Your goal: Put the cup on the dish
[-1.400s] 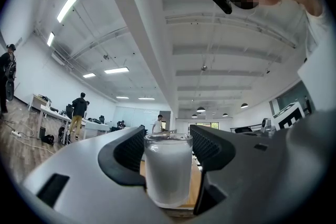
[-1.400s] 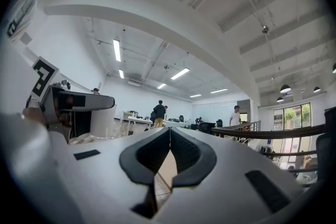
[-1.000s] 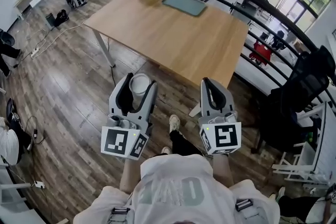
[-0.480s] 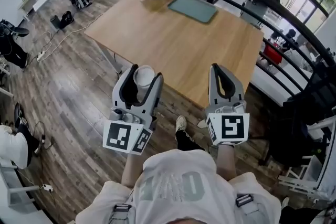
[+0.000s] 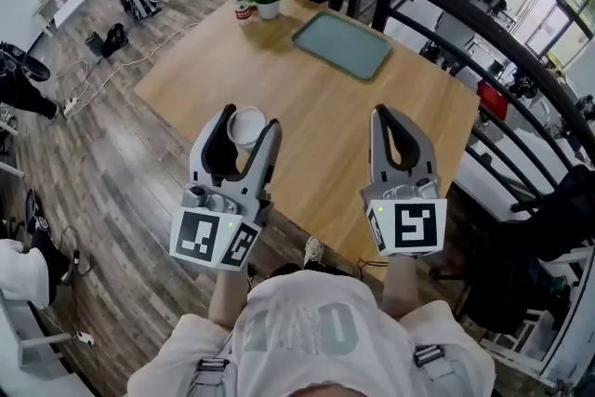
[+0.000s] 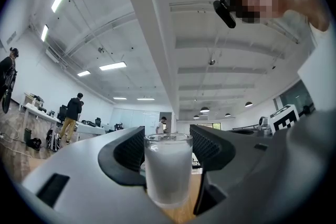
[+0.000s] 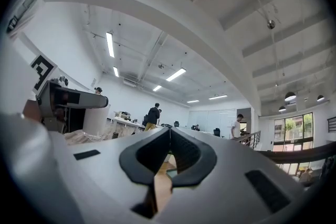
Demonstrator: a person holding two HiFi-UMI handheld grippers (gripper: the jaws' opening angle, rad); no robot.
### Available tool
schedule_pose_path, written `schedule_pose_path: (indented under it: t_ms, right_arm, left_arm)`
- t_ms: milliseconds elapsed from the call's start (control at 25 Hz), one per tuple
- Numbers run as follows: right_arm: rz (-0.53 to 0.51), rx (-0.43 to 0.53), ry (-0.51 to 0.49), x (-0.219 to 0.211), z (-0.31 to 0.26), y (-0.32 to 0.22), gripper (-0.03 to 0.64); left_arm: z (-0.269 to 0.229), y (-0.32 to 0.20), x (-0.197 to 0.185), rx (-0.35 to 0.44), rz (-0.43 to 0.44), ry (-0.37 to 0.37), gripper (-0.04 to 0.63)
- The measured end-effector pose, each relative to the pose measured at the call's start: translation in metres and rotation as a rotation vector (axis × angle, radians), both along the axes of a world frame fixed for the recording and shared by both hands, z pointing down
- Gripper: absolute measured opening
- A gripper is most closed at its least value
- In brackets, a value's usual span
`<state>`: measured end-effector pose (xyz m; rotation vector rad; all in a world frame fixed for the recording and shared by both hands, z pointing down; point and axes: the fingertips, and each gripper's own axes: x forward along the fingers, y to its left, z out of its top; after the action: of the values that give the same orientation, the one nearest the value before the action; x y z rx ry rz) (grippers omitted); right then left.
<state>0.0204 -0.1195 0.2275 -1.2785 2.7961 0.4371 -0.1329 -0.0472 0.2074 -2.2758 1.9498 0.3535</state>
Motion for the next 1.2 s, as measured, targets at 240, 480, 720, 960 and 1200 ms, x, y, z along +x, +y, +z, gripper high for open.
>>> schedule_pose_path:
  t_ms: [240, 480, 720, 960, 1200]
  right_arm:
    - [-0.008, -0.016, -0.025, -0.010, -0.007, -0.056, 0.018]
    - [0.021, -0.050, -0.052, -0.018, 0.011, -0.104, 0.018]
    - [0.058, -0.096, -0.018, -0.024, 0.037, -0.153, 0.018]
    - [0.023, -0.176, -0.029, -0.042, 0.077, -0.223, 0.018]
    - [0.073, -0.226, 0.037, -0.056, 0.102, -0.291, 0.018]
  left_arm:
    - [-0.004, -0.061, 0.002, -0.023, 0.030, -0.019, 0.273]
    - [0.006, -0.125, 0.004, -0.039, 0.081, -0.051, 0.273]
    - [0.017, -0.199, -0.003, -0.066, 0.131, -0.049, 0.273]
    - [0.053, -0.314, -0.016, -0.105, 0.155, -0.098, 0.273]
    - [0.071, -0.421, -0.035, -0.120, 0.161, -0.114, 0.273]
